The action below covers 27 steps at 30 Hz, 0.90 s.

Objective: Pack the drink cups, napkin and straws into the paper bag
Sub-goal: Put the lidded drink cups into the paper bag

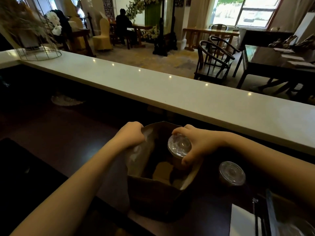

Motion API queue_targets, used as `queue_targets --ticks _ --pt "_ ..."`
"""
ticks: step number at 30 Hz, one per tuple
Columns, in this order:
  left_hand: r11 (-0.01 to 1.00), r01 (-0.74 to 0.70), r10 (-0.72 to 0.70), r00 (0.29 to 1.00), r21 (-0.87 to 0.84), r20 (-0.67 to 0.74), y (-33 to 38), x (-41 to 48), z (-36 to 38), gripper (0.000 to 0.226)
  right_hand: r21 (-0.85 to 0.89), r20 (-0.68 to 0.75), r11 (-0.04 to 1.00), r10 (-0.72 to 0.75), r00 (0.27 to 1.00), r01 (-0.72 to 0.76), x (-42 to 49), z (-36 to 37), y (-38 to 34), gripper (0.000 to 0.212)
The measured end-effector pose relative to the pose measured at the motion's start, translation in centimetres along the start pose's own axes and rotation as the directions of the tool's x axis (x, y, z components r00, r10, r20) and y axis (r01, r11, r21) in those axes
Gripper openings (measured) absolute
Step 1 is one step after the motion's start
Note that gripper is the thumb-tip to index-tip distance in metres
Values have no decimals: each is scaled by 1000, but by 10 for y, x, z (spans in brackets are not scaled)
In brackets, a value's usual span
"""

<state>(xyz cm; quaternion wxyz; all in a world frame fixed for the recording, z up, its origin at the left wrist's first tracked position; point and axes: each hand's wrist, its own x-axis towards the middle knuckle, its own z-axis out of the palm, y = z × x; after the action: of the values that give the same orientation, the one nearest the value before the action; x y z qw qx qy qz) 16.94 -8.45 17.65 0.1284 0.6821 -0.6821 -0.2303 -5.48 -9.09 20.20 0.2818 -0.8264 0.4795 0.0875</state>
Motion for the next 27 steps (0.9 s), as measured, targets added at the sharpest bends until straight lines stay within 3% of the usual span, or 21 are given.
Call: queue_targets --ticks 5,11,15,27 --pt "996 3 -4 1000 -86 -6 -5 -14 8 25 -140 46 988 65 997 -58 5 14 -1 100" --pt "987 -92 99 994 135 -45 4 -20 23 20 -178 85 978 126 988 -109 45 56 -15 109" --pt "977 -96 109 992 188 -63 -1 -22 25 12 -126 81 978 180 980 -169 61 89 -7 110" --pt "961 -75 104 990 265 -97 -2 -26 27 28 -22 31 980 196 980 -196 82 141 5 109"
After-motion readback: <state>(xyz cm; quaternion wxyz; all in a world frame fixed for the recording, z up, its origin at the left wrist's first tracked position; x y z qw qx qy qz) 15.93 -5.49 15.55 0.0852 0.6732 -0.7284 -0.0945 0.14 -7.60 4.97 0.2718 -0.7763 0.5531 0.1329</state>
